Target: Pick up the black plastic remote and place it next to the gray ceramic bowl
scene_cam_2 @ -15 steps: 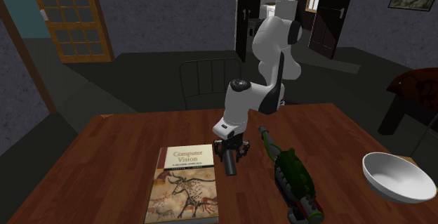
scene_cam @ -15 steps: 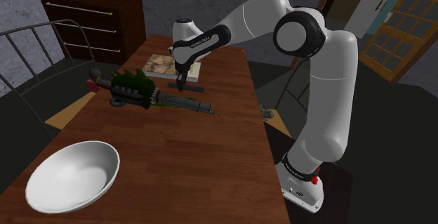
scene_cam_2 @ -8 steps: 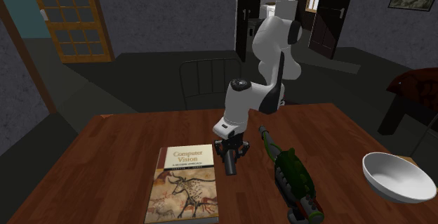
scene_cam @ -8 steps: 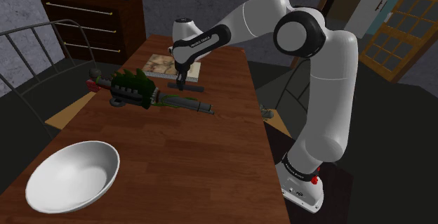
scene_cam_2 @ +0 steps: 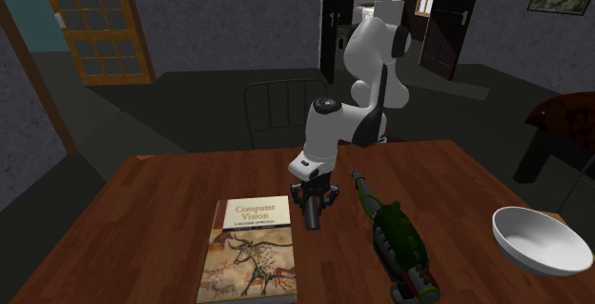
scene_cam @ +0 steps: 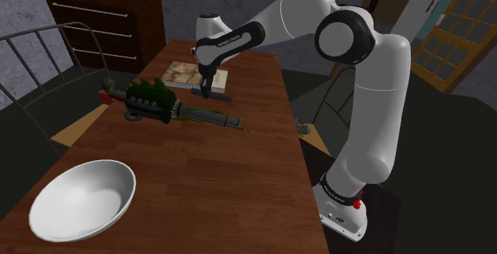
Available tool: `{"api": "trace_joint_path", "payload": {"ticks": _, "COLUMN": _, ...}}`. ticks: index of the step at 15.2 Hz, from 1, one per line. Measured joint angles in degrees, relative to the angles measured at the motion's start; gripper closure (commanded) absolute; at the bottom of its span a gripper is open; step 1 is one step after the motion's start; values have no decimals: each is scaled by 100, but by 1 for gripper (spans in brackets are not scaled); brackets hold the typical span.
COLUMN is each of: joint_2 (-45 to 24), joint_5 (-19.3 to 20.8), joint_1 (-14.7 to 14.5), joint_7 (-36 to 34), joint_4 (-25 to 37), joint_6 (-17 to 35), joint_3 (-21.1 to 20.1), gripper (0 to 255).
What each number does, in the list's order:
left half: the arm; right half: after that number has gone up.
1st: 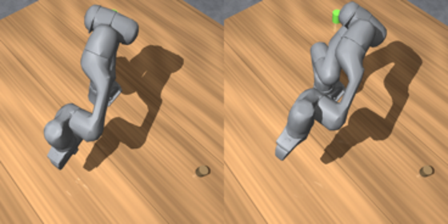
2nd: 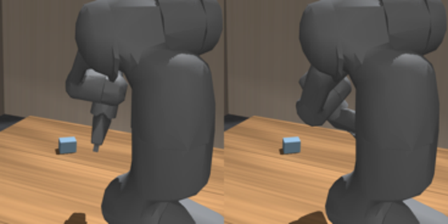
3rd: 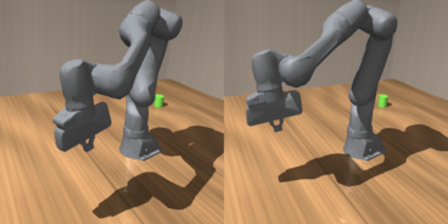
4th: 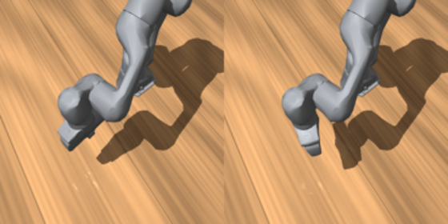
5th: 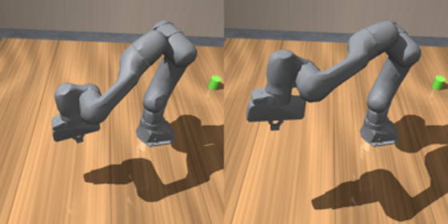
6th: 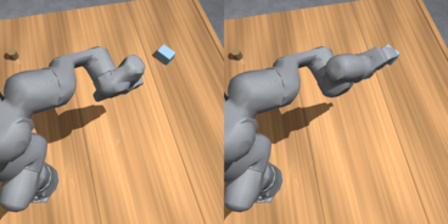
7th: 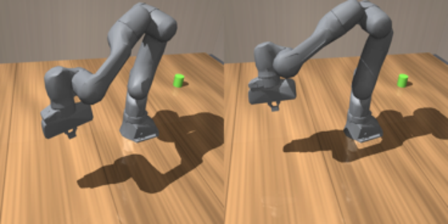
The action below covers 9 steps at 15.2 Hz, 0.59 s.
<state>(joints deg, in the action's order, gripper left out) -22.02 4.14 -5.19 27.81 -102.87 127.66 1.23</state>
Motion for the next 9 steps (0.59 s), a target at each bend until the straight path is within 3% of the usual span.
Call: {"api": "trace_joint_path", "payload": {"ticks": 9, "joint_2": 308, "joint_5": -19, "joint_1": -4, "joint_7": 37, "joint_4": 286, "joint_6": -593, "joint_3": -6, "gripper": 255}}
